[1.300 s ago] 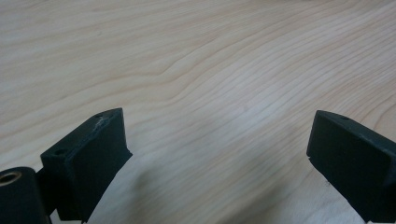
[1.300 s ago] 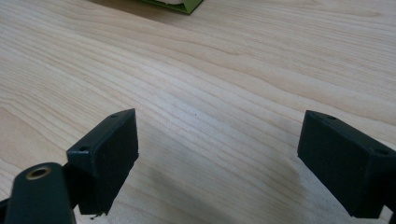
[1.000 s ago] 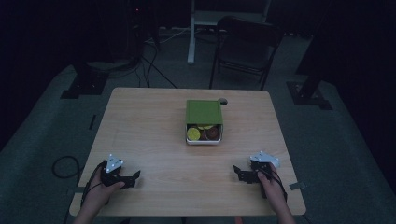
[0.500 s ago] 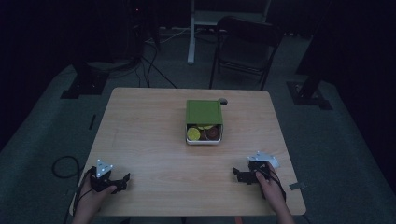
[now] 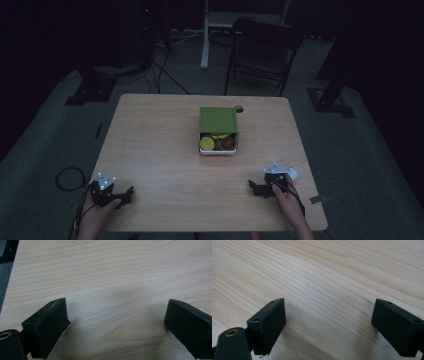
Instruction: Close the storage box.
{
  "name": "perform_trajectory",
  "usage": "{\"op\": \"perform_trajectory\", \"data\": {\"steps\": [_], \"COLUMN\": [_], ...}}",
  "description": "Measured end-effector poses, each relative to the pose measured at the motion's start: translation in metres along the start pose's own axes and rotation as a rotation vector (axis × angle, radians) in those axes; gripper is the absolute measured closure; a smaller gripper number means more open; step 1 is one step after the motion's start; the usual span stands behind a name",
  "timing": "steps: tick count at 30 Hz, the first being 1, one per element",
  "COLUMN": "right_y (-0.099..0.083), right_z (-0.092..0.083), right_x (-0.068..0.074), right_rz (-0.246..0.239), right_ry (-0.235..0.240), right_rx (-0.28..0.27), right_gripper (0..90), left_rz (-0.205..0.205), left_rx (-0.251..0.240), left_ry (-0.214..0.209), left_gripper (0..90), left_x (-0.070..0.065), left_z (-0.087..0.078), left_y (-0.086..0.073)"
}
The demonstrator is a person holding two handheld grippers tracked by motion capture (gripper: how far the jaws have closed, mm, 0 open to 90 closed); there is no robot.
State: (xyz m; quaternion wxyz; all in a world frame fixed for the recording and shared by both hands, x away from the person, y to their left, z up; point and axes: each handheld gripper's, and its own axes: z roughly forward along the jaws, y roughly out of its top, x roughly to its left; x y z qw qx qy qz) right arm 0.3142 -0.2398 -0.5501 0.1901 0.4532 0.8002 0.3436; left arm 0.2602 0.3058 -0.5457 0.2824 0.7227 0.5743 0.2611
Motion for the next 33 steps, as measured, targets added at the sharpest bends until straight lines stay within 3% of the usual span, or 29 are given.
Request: {"op": "perform_trajectory", "data": {"steps": [6, 13, 23, 33], "right_y": [0.0, 0.0, 0.0, 0.0], "right_z": [0.0, 0.0001, 0.0001, 0.0001], "right_x": [0.0, -0.0001, 0.0, -0.0001], "right_rz": [0.0, 0.001, 0.0, 0.0], "right_ry": [0.0, 0.0, 0.0, 0.0], "right_rx": [0.0, 0.0, 0.0, 0.0], "right_gripper": [11.8, 11.8, 11.8, 11.8], "left_rz": [-0.06, -0.079, -0.172, -0.175], "left_rx": [0.018, 0.021, 0.031, 0.035], "left_ry": [0.001, 0.015, 0.102, 0.106], "left_gripper": [5.4, 5.2, 2.2, 1.2], "left_x": [0.0003, -0.0015, -0.0037, -0.004], "left_z": [0.0008, 0.0013, 0.0042, 0.0047], "left_y": [0.0, 0.0006, 0.0031, 0.0037]}}
